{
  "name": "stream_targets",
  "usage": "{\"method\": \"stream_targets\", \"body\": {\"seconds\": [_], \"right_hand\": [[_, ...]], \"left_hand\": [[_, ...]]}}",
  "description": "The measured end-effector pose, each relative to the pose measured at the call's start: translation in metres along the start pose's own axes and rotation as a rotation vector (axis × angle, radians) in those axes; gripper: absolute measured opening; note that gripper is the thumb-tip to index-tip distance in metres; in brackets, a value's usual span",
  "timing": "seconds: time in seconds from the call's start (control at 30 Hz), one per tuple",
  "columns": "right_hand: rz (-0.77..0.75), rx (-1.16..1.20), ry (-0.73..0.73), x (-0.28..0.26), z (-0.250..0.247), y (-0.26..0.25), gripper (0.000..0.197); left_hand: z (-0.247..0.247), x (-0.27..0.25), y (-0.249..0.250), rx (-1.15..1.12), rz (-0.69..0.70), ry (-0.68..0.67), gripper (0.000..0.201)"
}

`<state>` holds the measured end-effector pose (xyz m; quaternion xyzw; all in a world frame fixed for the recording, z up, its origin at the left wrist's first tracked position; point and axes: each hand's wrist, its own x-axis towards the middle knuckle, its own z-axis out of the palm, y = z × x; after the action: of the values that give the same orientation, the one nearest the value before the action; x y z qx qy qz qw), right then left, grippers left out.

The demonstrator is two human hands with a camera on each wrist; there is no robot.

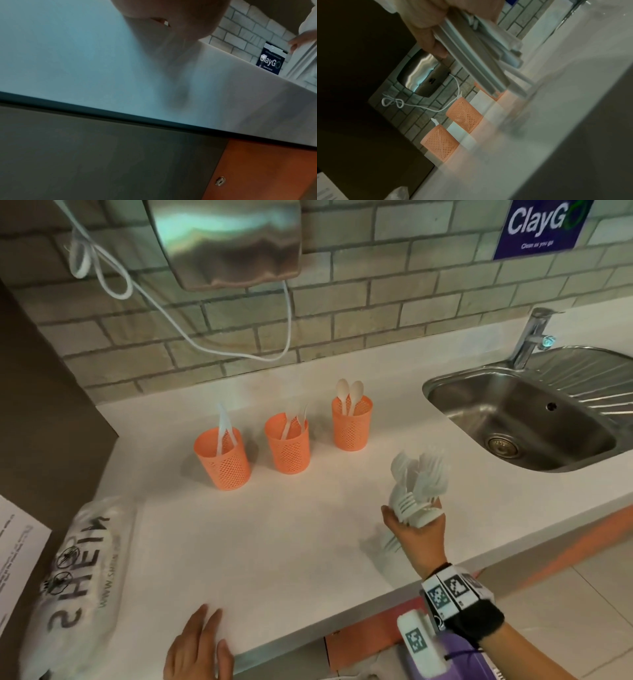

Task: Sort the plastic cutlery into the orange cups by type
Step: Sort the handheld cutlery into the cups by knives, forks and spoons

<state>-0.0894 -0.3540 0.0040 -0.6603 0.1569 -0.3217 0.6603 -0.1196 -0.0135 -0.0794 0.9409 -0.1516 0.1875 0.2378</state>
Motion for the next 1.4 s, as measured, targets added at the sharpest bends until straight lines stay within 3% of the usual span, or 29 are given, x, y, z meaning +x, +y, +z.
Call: {"method": "stream_targets", "body": {"seconds": [0.13,0.23,0.43,0.53,0.67,0.77,0.87,0.97,1.13,1.3,1.4], "right_hand": [[0.021,-0.050,0.051,-0.007,0.002,0.009,0.045],[0.088,-0.125,0.100,-0.007,0.004,0.017,0.038],[0.091,-0.123,0.157,-0.001,0.007,0.016,0.036],[0.159,-0.165,0.137,0.000,0.007,0.019,0.017],[0.206,-0.169,0.143,0.006,0.009,0.021,0.025],[0.207,-0.186,0.094,0.012,0.007,0.020,0.035],[0.213,-0.179,0.031,0.019,0.009,0.016,0.032],[0.198,-0.153,-0.028,0.026,0.017,0.013,0.032],[0.173,-0.096,-0.121,0.028,0.034,0.008,0.033],[0.137,0.010,-0.201,0.028,0.040,0.008,0.036],[0.112,0.015,-0.264,0.028,0.037,0.010,0.036]], "left_hand": [[0.012,0.004,-0.009,0.047,0.077,0.149,0.040],[0.014,0.008,-0.011,0.026,0.107,0.187,0.040],[0.010,0.009,-0.008,0.030,0.076,0.078,0.041],[0.008,0.010,-0.010,-0.003,0.064,0.008,0.042],[0.009,0.011,-0.006,0.029,0.025,0.071,0.040],[-0.002,0.010,-0.001,0.025,-0.007,0.015,0.035],[-0.020,0.027,0.011,-0.114,-0.030,-0.092,0.037],[-0.033,0.064,0.039,-0.319,-0.045,-0.079,0.041],[-0.048,0.149,0.137,-0.514,0.145,-0.027,0.049],[-0.043,0.212,0.216,-0.428,0.441,-0.014,0.055],[-0.026,0.229,0.236,-0.336,0.490,-0.150,0.056]]}}
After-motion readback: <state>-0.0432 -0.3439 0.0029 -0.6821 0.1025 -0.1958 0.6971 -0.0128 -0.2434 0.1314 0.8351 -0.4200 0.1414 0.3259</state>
